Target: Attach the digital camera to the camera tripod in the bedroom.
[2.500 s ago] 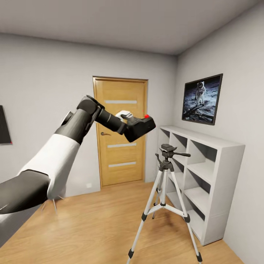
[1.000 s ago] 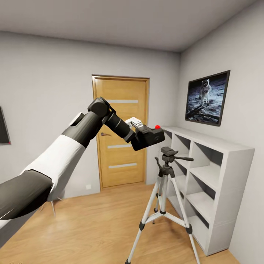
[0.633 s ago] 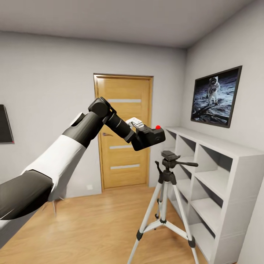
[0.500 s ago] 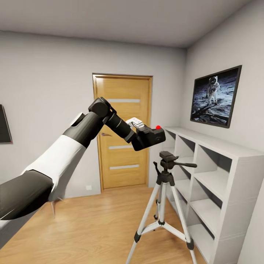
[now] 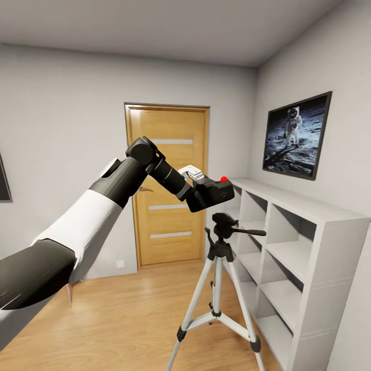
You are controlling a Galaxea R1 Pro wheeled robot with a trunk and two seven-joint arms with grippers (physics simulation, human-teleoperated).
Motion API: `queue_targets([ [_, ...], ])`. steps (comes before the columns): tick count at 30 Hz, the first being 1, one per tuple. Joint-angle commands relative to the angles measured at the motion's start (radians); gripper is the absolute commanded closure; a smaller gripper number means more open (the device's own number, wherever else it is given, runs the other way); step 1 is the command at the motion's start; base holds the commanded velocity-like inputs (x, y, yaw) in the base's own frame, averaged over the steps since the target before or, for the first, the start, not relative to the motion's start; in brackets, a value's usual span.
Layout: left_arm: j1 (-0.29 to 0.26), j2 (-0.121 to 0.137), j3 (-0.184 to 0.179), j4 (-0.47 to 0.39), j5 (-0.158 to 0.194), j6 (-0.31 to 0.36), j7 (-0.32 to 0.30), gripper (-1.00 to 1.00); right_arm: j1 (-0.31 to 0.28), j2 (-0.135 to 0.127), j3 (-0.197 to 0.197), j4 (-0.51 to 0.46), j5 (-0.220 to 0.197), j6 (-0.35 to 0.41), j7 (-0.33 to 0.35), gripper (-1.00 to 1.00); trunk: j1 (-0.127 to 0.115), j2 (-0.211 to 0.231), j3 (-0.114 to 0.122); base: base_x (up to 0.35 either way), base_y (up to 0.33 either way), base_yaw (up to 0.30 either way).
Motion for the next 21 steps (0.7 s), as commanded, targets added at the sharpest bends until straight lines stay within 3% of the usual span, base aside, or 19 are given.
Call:
queue_targets([
  [1,0.000,0.000,0.000,0.000,-0.011,0.010,-0.013,1.00,-0.001,0.000,0.003,0.003,-0.006,-0.003,-0.001,-1.00,0.000,-0.001,-0.001,0.000,-0.051,0.000],
  [21,0.000,0.001,0.000,-0.001,-0.011,0.010,-0.013,1.00,-0.001,0.000,0.003,0.003,-0.006,-0.003,-0.001,-1.00,0.000,-0.001,-0.001,0.046,-0.065,0.000],
])
